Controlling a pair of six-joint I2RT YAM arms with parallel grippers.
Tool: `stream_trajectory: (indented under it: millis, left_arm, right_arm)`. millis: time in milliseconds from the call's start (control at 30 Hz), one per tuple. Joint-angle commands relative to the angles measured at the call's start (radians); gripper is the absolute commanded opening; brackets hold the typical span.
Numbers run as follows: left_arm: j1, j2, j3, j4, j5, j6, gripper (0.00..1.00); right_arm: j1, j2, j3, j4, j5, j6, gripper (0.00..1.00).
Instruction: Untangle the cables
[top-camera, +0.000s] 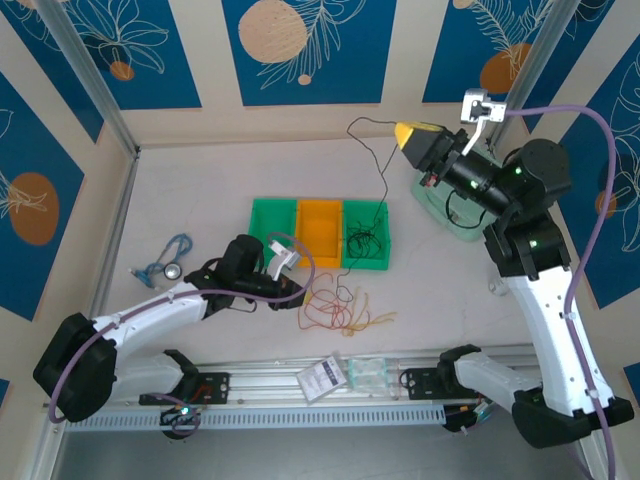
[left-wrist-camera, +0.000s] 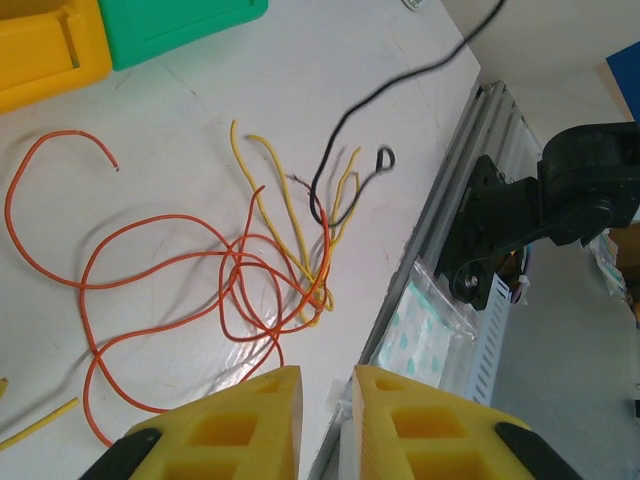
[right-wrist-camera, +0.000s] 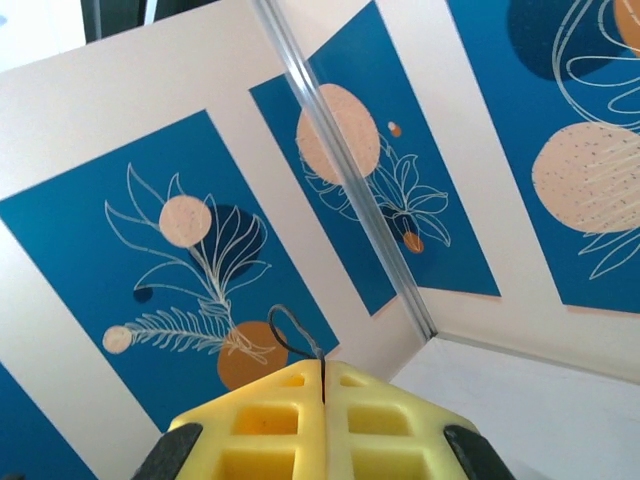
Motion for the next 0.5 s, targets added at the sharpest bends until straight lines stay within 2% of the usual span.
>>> stream_trajectory:
  millis: [0,200,467]
  left_arm:
    - [0.007,-0.013,-0.016,-0.033,-0.013,0.03,0.2]
    - [0.007,0.009,-0.023,-0.025,-0.016,0.03,0.2]
    - [0.005,0.067,-0.014,0.066,0.051,-0.006,0.2]
  right_arm:
    - [-0.058,0.039,0.02,0.095,-0.096,0.106,0.0]
    - [-0.128,0.092,0.025,0.184,-0.142,0.184,0.0]
    - [-0.122,0.104,-0.028,0.212,-0.169,0.207,0.0]
